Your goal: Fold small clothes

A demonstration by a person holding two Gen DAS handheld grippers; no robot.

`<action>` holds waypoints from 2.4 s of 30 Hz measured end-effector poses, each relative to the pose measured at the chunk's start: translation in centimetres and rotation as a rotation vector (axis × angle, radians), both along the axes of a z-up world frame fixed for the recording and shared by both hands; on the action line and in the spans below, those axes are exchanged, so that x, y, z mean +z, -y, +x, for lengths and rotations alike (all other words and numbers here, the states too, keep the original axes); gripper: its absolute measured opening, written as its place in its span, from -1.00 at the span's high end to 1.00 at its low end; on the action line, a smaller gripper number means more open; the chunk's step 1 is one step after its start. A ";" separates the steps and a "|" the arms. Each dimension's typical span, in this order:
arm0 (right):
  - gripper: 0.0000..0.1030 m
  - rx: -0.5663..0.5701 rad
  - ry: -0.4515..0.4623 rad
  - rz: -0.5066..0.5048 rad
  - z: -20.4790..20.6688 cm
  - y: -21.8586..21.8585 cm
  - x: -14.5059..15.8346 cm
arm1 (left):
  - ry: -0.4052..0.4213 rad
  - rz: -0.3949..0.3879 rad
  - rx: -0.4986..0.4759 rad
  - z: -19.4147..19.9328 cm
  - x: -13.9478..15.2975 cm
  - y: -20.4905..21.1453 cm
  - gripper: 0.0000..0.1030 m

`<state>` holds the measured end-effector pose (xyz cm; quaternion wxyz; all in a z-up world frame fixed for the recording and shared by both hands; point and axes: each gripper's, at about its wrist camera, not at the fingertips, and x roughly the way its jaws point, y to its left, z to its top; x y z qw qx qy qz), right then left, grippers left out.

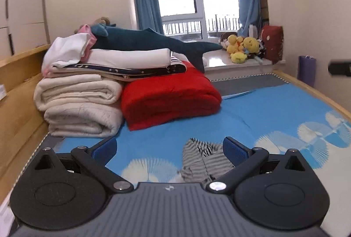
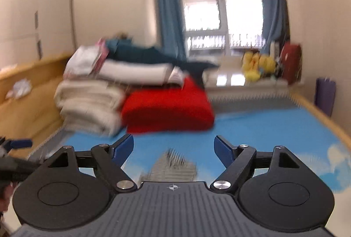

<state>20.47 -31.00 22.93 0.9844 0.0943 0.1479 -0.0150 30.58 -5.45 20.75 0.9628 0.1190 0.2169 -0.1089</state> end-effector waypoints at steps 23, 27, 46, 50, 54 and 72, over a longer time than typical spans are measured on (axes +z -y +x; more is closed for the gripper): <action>0.90 -0.044 -0.595 0.041 49.2 0.5 -39.5 | -0.552 -0.198 0.105 40.9 -34.4 7.9 0.99; 0.90 -0.043 -0.274 0.091 43.4 1.4 -32.6 | -0.291 -0.332 -0.071 34.2 -26.3 5.2 0.98; -0.44 0.145 -0.252 0.080 4.3 2.6 -30.3 | -0.273 -0.232 -0.091 4.1 -25.3 -11.0 -0.99; 0.58 0.221 -0.188 0.045 8.2 -2.4 -29.7 | -0.227 -0.283 -0.164 6.4 -24.4 -4.1 -0.99; 0.58 0.278 -0.218 0.037 12.2 -5.5 -31.6 | -0.291 -0.319 -0.181 12.3 -26.7 0.6 -0.99; -0.43 0.325 -0.238 0.016 6.7 -6.1 -28.7 | -0.378 -0.071 -0.028 7.1 -28.0 -3.6 -0.99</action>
